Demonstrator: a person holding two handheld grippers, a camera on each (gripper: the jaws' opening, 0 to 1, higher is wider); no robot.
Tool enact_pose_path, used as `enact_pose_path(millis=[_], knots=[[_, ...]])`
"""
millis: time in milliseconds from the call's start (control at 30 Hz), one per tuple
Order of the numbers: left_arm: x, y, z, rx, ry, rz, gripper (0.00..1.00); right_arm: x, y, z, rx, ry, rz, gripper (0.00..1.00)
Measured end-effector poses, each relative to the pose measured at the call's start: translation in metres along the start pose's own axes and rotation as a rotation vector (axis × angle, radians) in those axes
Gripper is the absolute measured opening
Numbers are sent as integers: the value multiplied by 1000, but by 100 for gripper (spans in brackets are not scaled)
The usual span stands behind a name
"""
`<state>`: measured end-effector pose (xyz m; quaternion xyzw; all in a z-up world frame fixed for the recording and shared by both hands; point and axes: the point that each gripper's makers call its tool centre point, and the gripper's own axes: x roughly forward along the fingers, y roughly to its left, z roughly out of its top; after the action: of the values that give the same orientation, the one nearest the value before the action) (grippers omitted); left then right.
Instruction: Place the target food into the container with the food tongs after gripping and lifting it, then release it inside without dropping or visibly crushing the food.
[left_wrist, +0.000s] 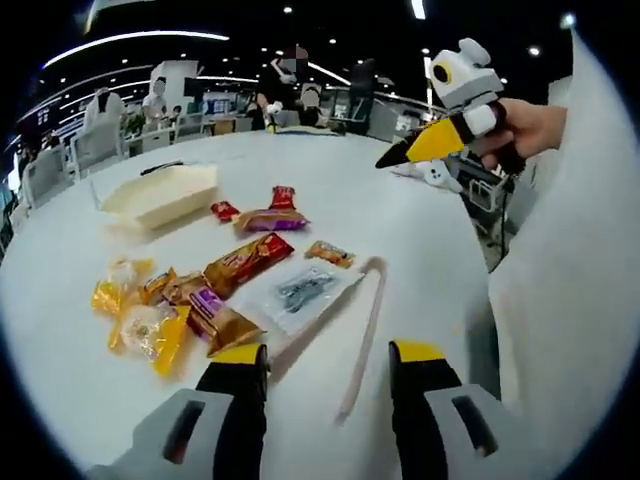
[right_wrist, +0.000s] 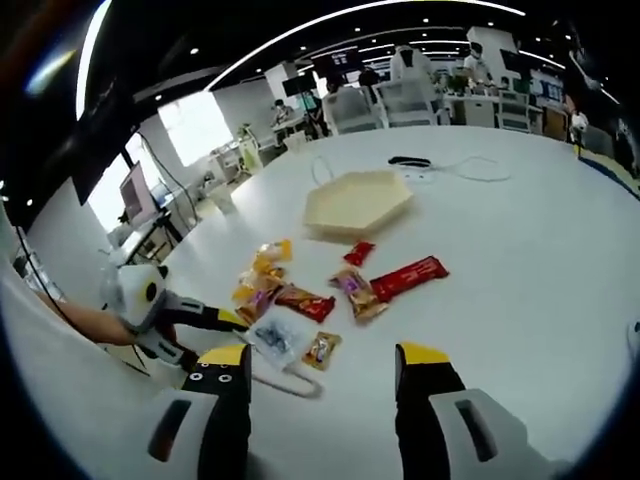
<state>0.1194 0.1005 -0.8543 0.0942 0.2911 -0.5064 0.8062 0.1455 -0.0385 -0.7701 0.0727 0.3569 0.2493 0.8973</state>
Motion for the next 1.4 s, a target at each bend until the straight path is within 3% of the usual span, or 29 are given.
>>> enact_pose_path(millis=[167, 433, 833, 1100, 1400], knots=[[0, 4, 0, 23, -10, 15, 39, -2, -6, 2, 41, -25, -11, 57], [1, 5, -4, 169, -9, 28, 36, 3, 2, 5, 54, -34, 23, 58], [-2, 2, -6, 173, 9, 25, 33, 9, 3, -1, 76, -36, 24, 58], [-7, -4, -11, 164, -1, 37, 29, 7, 11, -12, -8, 19, 57, 58], [-14, -9, -15, 186, -11, 29, 24, 9, 11, -10, 8, 20, 66, 57]])
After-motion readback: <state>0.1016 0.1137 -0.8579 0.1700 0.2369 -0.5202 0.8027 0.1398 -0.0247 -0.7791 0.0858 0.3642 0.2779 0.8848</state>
